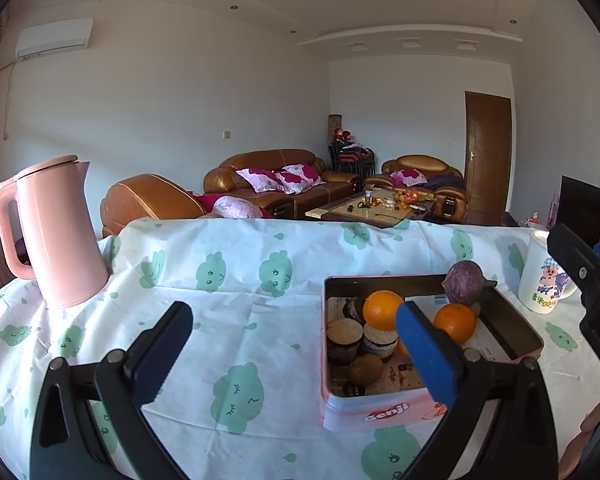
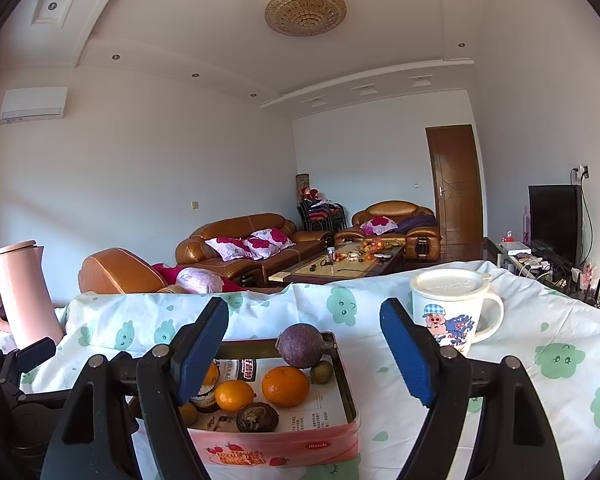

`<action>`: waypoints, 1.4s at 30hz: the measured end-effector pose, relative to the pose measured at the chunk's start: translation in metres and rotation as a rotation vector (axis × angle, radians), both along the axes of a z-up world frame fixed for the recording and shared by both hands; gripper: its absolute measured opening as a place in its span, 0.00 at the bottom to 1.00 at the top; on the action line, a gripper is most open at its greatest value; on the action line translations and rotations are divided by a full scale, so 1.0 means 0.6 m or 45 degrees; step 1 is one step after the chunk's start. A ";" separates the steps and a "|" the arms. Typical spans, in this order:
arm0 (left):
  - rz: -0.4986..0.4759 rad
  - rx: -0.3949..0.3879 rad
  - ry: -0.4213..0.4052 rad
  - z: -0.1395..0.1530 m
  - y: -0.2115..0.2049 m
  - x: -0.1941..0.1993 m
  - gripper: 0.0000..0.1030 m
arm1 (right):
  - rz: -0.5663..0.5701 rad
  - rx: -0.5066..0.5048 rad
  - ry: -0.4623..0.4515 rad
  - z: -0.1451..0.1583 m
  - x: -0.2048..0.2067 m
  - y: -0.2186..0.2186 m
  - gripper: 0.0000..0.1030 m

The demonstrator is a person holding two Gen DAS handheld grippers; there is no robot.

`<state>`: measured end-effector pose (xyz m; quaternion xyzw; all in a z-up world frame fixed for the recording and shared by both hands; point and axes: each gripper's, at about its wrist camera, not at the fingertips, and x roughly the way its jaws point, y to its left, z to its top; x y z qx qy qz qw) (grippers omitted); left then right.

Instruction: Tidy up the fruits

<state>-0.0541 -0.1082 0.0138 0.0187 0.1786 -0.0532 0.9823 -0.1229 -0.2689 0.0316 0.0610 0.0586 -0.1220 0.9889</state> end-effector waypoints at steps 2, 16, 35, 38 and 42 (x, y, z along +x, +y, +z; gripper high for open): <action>0.000 0.001 -0.001 0.000 0.000 0.000 1.00 | 0.000 0.000 -0.001 0.000 0.000 0.000 0.77; 0.006 0.004 0.001 0.000 0.000 0.000 1.00 | -0.002 0.000 0.002 -0.001 -0.001 0.000 0.77; 0.010 -0.002 0.014 -0.001 0.004 0.003 1.00 | -0.002 0.000 0.014 -0.003 -0.002 -0.002 0.77; 0.004 -0.009 0.015 -0.002 0.007 0.003 1.00 | -0.003 0.002 0.018 -0.004 -0.001 -0.003 0.77; 0.004 -0.007 0.015 -0.002 0.006 0.003 1.00 | -0.003 0.001 0.019 -0.004 -0.001 -0.003 0.77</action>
